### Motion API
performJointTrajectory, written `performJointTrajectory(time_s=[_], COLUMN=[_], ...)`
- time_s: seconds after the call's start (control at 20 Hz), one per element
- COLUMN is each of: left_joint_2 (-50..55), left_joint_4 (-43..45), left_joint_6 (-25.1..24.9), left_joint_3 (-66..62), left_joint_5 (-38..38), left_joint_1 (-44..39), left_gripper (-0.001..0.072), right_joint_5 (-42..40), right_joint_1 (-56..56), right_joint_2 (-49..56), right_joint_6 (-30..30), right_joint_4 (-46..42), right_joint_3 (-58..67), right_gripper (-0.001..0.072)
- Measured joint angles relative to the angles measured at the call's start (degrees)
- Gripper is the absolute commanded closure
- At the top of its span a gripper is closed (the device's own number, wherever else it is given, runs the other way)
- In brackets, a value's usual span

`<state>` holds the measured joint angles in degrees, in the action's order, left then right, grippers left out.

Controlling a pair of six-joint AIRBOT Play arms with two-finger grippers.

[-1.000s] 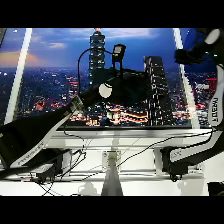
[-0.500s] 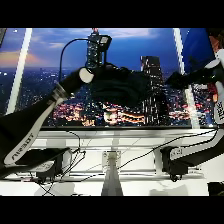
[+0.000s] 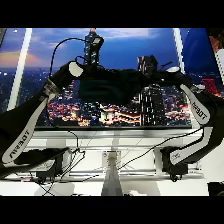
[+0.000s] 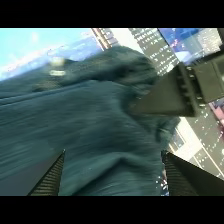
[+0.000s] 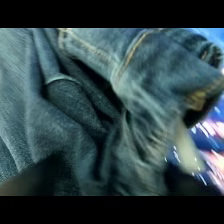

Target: Fold the clothes and pants, and hang the long-sleeved shirts on hangers.

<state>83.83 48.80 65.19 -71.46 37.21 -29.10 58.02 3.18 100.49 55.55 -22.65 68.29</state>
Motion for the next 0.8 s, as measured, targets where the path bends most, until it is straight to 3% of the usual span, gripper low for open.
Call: performJointTrajectory(time_s=[0.05, 0.15, 0.2, 0.25, 0.3, 0.4, 0.45, 0.6, 0.8], left_joint_2=[0.0, -0.1, -0.2, -0.5, -0.9, -2.4, -3.3, -7.3, -13.7], left_joint_4=[0.0, 0.0, 0.0, 0.2, 0.8, 3.3, 5.3, 13.6, 23.5], left_joint_6=[0.0, 0.0, 0.0, 0.0, 0.0, 0.0, 0.0, 0.0, 0.0], left_joint_3=[0.0, 0.0, 0.0, 0.0, 0.0, 0.0, 0.0, 0.0, 0.0], left_joint_5=[0.2, 0.4, 0.5, 0.7, 1.0, 2.2, 3.0, 6.6, 12.4], left_joint_1=[0.1, 0.5, 1.0, 1.6, 2.6, 5.1, 6.6, 11.9, 18.9], left_gripper=[0.0021, 0.0023, 0.0070, 0.0196, 0.0263, 0.0315, 0.0377, 0.0678, 0.0679], right_joint_5=[-1.7, -4.2, -4.9, -5.5, -6.1, -6.8, -6.9, -6.6, -2.0], right_joint_1=[1.5, 3.6, 4.0, 4.1, 3.7, 1.6, 0.0, -7.8, -22.1], right_joint_2=[0.1, 0.1, 0.1, -0.1, -0.4, -1.5, -2.3, -5.5, -11.0], right_joint_6=[-0.2, -0.2, 0.2, 1.3, 3.1, 8.2, 11.2, 20.3, 31.2], right_joint_4=[-0.4, -3.0, -4.7, -7.4, -10.8, -19.6, -24.3, -38.1, -50.4], right_joint_3=[1.4, 4.5, 5.9, 7.2, 8.4, 10.1, 10.6, 11.5, 11.9], right_gripper=[0.0685, 0.0684, 0.0684, 0.0684, 0.0684, 0.0684, 0.0684, 0.0684, 0.0684])
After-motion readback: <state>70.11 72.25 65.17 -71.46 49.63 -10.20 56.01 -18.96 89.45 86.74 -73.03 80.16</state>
